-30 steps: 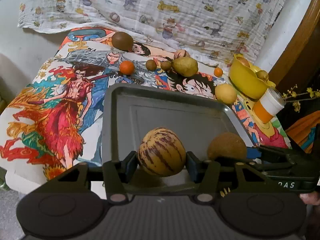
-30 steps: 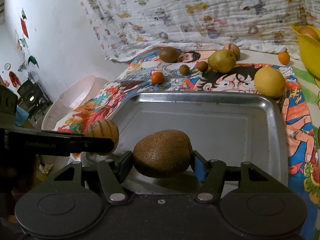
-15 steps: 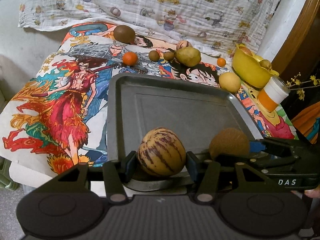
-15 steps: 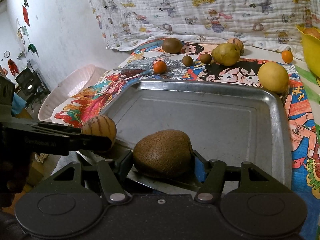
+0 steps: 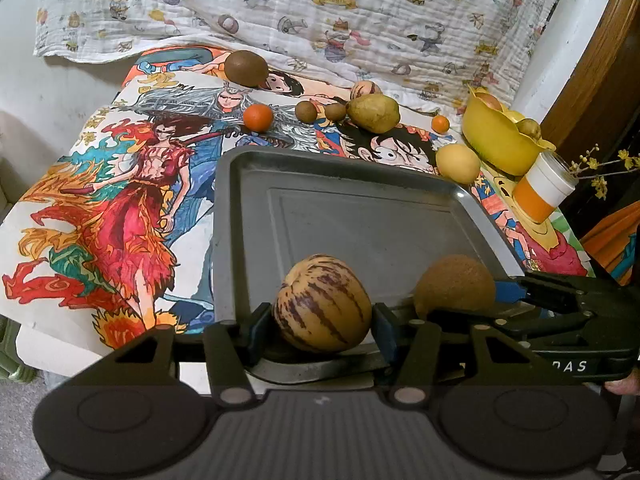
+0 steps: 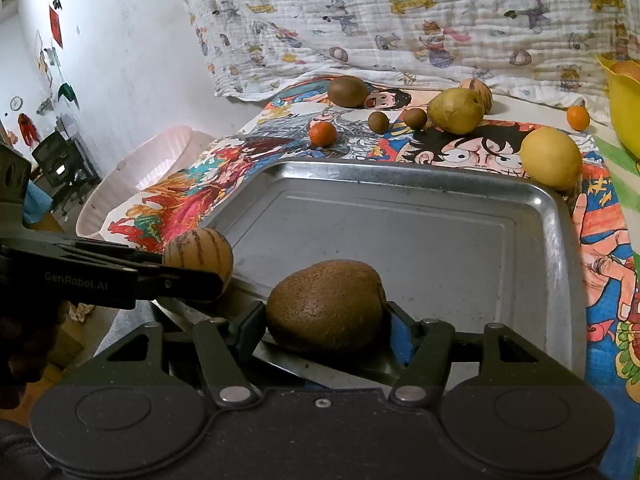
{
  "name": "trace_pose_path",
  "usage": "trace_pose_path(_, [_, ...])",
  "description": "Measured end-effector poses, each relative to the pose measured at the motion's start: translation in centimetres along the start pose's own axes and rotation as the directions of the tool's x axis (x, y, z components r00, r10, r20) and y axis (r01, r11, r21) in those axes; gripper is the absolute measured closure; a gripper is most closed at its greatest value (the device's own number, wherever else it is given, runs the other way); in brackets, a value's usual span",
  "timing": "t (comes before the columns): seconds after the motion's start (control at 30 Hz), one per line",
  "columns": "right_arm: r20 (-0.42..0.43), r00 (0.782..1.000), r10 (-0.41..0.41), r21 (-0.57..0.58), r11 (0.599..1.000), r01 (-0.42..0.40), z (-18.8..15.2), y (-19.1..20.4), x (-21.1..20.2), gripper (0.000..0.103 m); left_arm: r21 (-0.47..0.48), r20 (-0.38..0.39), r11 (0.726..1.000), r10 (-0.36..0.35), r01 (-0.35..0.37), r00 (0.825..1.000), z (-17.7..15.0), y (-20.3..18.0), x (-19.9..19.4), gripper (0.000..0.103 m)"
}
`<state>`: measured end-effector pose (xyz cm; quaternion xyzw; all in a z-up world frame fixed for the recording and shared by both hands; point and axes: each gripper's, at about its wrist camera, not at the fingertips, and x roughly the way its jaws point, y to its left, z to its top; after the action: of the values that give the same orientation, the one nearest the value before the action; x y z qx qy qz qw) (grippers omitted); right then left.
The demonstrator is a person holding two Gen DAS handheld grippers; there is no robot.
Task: Organize fruits
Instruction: 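Lower the melon into the tray with the left tool while the right tool lowers the kiwi there, then grasp a small orange with the left tool while the right tool grasps a green pear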
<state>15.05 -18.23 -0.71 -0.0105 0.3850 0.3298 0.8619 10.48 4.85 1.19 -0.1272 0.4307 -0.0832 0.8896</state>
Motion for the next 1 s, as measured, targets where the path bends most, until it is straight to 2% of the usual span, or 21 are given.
trace_pose_path(0.17, [0.011,1.0,-0.002,-0.003,1.0,0.002,0.1,0.2,-0.1,0.033,0.003,0.003,1.0,-0.008,0.008,1.0,0.0,-0.2,-0.3,0.03])
trace_pose_path(0.27, [0.022,1.0,-0.008,-0.012,1.0,0.009,0.1,0.1,-0.5,0.029,0.011,0.017,1.0,-0.006,0.006,1.0,0.2,-0.3,-0.7,0.025])
trace_pose_path(0.5, [0.057,0.998,-0.019,0.017,1.0,0.018,0.4,-0.9,-1.4,0.017,-0.003,0.06,1.0,0.001,-0.001,0.998,1.5,0.1,-1.4,0.013])
trace_pose_path(0.57, [0.075,0.997,-0.033,0.016,0.999,0.031,0.7,-1.2,-1.7,0.013,-0.009,0.073,1.0,0.01,-0.01,0.997,1.9,0.3,-1.4,0.007])
trace_pose_path(0.73, [0.129,0.989,-0.069,0.022,0.998,0.067,1.9,-2.2,-2.4,0.002,-0.024,0.091,0.999,0.049,-0.047,0.995,3.5,1.0,-1.0,0.001])
trace_pose_path(1.0, [0.178,0.978,-0.11,0.004,0.994,0.111,4.6,-3.7,-2.1,0.001,-0.014,0.09,0.997,0.076,-0.075,0.993,6.1,1.5,0.2,0.001])
